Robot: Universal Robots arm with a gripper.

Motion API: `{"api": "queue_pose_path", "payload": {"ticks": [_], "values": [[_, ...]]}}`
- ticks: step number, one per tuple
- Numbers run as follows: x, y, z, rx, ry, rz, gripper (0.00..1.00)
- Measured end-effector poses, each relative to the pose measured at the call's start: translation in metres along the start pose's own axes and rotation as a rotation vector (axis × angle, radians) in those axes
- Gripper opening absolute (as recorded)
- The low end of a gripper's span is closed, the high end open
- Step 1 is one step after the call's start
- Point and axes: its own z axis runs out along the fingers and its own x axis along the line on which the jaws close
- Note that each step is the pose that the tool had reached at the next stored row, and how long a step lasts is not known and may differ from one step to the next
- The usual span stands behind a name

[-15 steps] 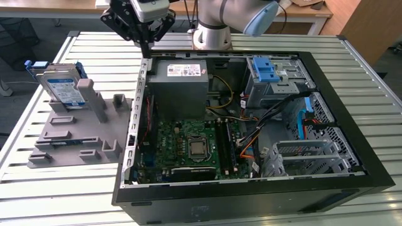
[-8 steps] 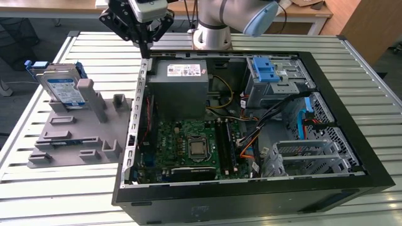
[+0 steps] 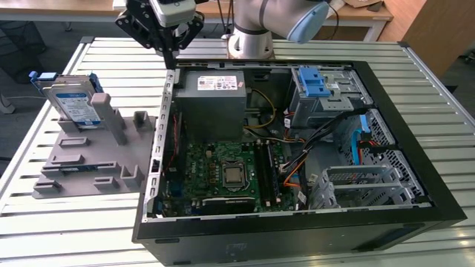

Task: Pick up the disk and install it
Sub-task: 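Reach for the disk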

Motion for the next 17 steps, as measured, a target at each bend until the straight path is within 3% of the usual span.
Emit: {"api": "queue_pose_path", "payload": {"ticks": [17], "values": [[0.0059,-0.0005,0.0008,0.0001,0.0001,0.000,0.11]]}}
